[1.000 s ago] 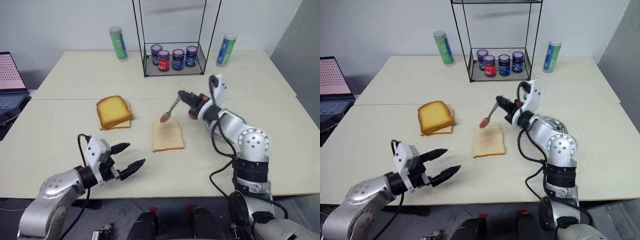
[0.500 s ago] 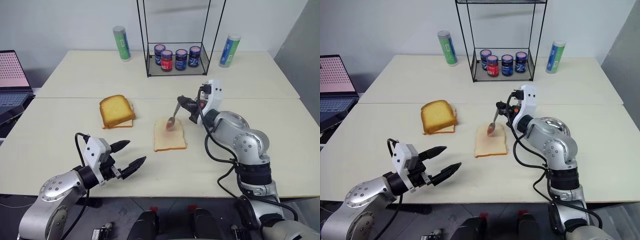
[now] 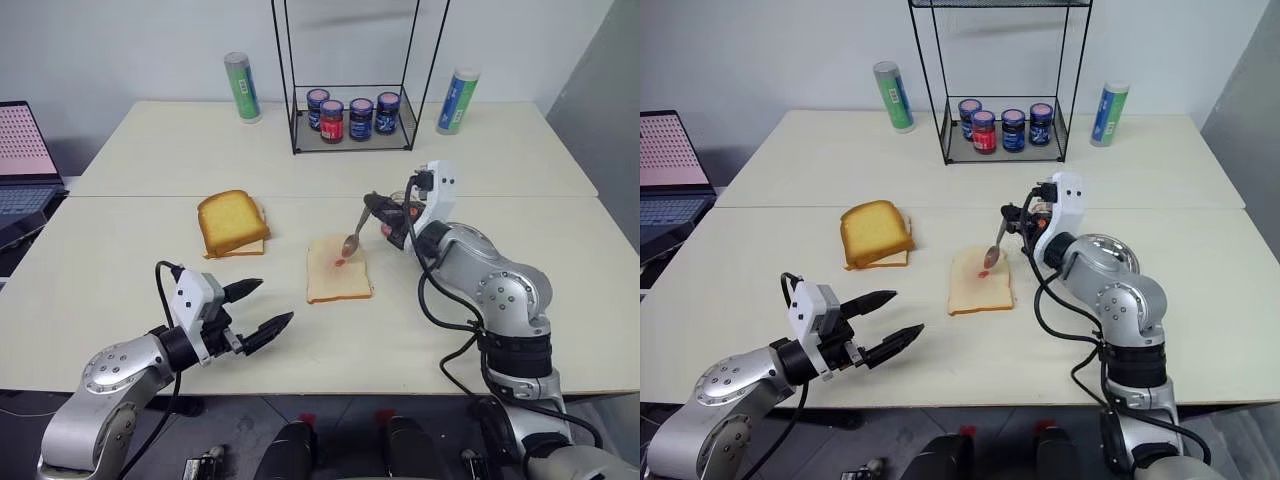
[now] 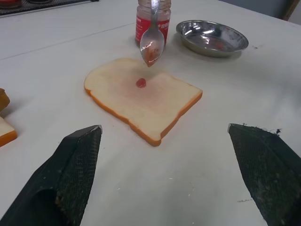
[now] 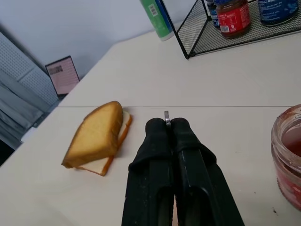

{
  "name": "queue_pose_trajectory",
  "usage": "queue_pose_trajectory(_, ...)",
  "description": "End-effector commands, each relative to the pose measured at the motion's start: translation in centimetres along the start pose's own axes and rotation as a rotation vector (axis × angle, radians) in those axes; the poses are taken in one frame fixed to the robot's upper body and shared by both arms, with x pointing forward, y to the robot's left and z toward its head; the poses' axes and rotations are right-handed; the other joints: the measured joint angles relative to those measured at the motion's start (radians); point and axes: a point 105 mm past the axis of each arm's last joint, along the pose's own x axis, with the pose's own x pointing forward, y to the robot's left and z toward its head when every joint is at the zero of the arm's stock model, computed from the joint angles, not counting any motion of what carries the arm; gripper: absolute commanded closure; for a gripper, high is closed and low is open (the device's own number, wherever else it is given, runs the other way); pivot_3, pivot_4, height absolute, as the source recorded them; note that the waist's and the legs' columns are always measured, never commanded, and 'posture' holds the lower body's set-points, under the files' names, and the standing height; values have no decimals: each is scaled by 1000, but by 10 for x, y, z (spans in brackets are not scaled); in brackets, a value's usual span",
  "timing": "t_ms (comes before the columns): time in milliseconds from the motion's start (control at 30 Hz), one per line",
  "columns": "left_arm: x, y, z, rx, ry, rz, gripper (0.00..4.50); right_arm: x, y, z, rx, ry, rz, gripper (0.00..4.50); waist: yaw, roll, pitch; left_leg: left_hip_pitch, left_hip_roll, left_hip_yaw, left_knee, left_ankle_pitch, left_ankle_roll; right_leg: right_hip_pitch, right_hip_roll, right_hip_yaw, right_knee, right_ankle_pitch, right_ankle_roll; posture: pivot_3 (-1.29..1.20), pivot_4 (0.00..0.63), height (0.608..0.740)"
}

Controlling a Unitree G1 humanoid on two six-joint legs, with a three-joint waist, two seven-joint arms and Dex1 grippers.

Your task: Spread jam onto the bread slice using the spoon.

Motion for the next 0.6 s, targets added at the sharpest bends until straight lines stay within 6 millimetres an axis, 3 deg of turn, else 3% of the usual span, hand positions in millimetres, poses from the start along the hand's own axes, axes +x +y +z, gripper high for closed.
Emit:
queue_pose_trajectory(33, 3, -3, 10, 35, -35, -13, 0, 7, 2, 6, 135, -42, -2, 4465, -1, 0, 0, 0, 0, 0, 0, 0, 0, 0, 0, 0, 0, 0, 0, 0, 150, 740)
queue_pose_trajectory(333, 4, -5, 12, 35, -42, -10, 0, 20, -23, -22, 368, -8, -123, 4465, -4, 0, 0, 0, 0, 0, 0, 0, 0, 0, 0, 0, 0, 0, 0, 0, 150, 740)
queue_pose_trajectory(600, 7, -6, 14, 41, -43, -24, 0, 3, -38, -26, 338, 5, -180, 4465, -6, 0, 0, 0, 0, 0, 0, 0, 0, 0, 0, 0, 0, 0, 0, 0, 150, 740)
